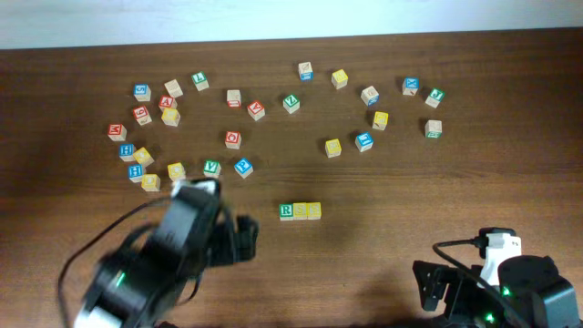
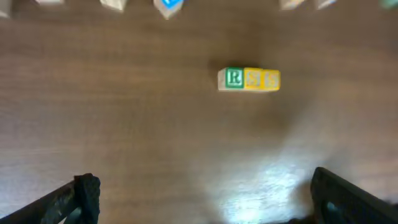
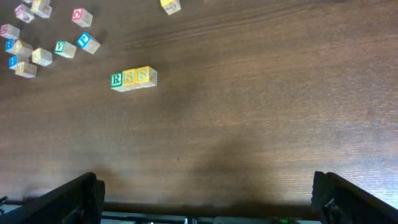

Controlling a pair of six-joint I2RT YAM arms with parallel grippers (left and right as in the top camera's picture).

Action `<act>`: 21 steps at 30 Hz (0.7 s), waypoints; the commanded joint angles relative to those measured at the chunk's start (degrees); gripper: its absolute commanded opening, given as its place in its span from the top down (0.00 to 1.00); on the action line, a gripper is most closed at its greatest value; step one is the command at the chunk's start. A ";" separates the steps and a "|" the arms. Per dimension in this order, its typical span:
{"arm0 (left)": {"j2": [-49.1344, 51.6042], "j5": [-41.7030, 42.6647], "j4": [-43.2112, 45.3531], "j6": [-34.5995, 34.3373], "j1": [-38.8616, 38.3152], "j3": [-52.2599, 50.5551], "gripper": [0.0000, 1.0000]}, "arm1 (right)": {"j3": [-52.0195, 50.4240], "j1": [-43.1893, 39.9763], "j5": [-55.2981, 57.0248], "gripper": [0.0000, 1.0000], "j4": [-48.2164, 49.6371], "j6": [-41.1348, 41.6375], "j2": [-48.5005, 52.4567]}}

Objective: Spell out RSS

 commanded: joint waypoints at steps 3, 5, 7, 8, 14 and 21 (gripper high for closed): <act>-12.31 -6.67 0.44 -4.85 -1.14 -1.73 0.01 | -0.28 0.00 -0.98 0.02 0.09 -0.17 -0.33; -12.07 -6.62 0.39 -4.85 -1.14 -1.73 0.01 | -0.28 0.00 -0.98 0.02 0.09 -0.17 -0.33; -12.02 -6.62 0.39 -4.85 -1.14 -1.73 0.01 | -0.28 0.00 -0.98 0.02 0.09 -0.17 -0.33; -12.02 -6.62 0.33 -4.85 -1.14 -1.73 0.01 | -0.28 0.00 -0.98 0.02 0.09 -0.17 -0.33; -12.02 -6.62 0.20 -4.85 -1.14 -1.73 0.01 | -0.28 -0.07 -0.98 0.02 0.09 -0.17 -0.33; -12.02 -6.62 0.20 -4.83 -1.14 -1.73 0.01 | -0.81 -6.95 5.77 0.02 3.98 -1.20 -2.49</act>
